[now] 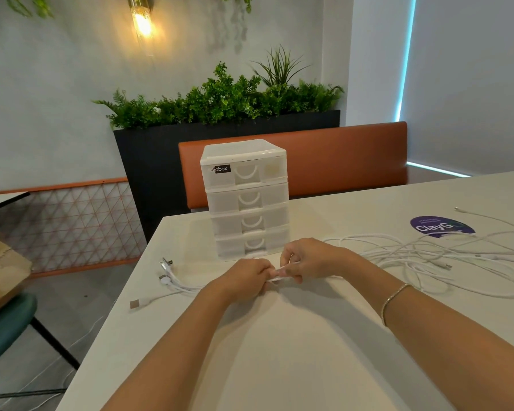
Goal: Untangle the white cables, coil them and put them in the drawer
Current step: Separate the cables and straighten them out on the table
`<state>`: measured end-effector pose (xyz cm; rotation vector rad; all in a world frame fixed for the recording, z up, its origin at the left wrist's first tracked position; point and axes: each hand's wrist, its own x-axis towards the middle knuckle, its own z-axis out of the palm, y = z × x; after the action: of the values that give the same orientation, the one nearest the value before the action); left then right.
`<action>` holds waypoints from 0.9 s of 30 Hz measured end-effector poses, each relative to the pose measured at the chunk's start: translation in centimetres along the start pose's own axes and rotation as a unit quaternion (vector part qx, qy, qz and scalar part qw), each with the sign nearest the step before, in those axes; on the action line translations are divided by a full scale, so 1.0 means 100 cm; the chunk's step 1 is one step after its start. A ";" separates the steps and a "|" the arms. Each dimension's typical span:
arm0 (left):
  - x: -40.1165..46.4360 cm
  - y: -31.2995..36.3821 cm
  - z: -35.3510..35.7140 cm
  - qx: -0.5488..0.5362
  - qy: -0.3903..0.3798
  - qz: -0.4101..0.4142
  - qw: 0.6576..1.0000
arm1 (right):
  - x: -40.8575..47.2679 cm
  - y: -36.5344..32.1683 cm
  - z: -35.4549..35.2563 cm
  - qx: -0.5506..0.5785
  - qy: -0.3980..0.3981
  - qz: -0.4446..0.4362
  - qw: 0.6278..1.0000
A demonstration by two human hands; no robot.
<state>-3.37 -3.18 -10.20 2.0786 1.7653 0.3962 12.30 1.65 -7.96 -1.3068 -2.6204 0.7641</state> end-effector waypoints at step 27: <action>0.000 -0.017 -0.011 -0.026 0.081 0.029 0.996 | -0.037 0.061 -0.080 -0.208 0.135 0.086 0.965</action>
<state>-5.37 -2.79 -10.06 2.1174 1.7650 0.6368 21.48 4.89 -3.56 -1.6236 -2.5455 0.0322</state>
